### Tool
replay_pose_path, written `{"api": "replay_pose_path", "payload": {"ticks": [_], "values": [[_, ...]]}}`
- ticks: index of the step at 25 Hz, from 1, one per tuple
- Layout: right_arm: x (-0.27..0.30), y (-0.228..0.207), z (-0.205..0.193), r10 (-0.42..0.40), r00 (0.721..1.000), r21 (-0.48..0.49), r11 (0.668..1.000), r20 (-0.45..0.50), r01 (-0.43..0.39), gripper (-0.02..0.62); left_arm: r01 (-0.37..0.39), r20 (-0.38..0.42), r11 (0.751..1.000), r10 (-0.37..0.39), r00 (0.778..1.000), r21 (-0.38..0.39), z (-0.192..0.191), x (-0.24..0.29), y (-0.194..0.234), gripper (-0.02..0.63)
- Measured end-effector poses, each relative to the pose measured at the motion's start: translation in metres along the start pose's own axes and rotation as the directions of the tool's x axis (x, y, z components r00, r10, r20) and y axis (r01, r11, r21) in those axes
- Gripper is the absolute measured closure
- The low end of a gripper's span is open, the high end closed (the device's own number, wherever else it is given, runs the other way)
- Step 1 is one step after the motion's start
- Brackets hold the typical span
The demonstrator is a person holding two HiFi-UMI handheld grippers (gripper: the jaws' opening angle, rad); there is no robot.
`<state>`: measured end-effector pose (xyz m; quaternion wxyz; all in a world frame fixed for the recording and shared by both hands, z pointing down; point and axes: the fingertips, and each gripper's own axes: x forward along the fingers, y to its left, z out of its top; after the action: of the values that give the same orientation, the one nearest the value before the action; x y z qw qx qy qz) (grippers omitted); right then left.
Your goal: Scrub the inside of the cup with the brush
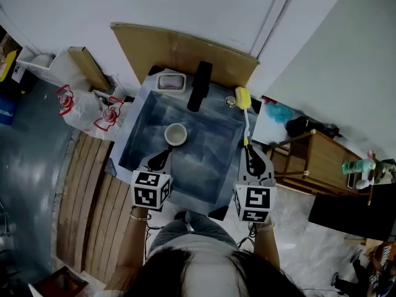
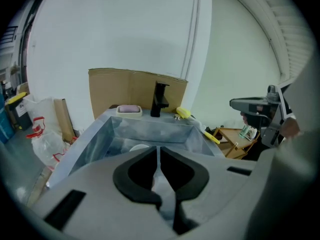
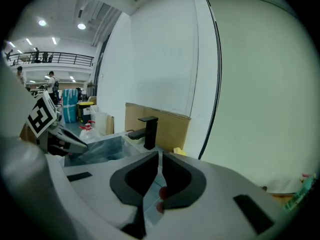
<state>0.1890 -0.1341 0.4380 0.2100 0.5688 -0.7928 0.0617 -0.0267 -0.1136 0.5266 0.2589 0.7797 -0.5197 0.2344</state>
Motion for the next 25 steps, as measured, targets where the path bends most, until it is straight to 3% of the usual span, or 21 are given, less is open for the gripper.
{"api": "replay_pose_path", "payload": {"ticks": [6,14,25], "values": [[0.019,-0.014,-0.019,0.013,0.998,-0.003,1.000,-0.058,-0.013,0.560,-0.012,-0.059,1.000,0.011,0.998,-0.012,-0.011,0.019,0.007,0.562],[0.050,-0.028,-0.045,0.013,0.991,0.006,1.000,-0.137,-0.012,0.491,-0.023,-0.151,1.000,0.021,0.988,-0.009,-0.029,0.044,0.022,0.501],[0.084,-0.042,-0.081,-0.029,0.970,0.011,0.999,-0.242,0.033,0.469,-0.004,-0.315,0.999,0.018,0.949,0.047,-0.072,0.081,0.039,0.472]]}}
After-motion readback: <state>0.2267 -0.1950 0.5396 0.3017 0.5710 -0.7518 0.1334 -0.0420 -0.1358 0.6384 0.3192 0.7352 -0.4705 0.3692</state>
